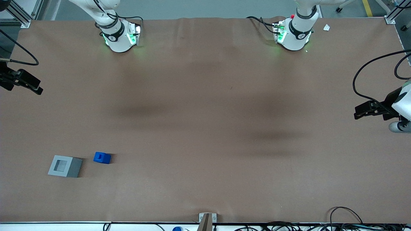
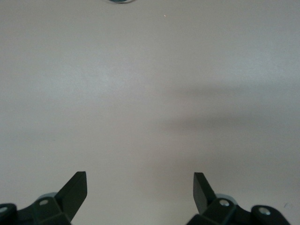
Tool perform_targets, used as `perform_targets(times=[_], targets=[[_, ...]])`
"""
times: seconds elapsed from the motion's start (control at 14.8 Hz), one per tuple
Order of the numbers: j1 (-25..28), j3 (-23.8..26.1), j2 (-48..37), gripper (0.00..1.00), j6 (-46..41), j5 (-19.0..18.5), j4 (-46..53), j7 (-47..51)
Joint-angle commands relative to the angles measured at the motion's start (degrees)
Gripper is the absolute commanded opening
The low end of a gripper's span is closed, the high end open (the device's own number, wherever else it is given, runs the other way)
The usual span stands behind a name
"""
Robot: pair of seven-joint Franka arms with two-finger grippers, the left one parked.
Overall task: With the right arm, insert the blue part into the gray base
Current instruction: 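Move the right gripper out from its rest pose toward the blue block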
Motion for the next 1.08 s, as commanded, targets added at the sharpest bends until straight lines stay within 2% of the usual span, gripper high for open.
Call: perform_targets(times=[0.0,0.54,1.01], targets=[[-0.48,0.33,0.0,1.0,-0.49,-0.15,0.63,-0.43],[-3.37,0.24,0.17,1.0,-1.64,-0.06,0.54,-0.61],[-3.12,0.33,8.68,1.0,5.22,-0.06,0.54,-0.61]])
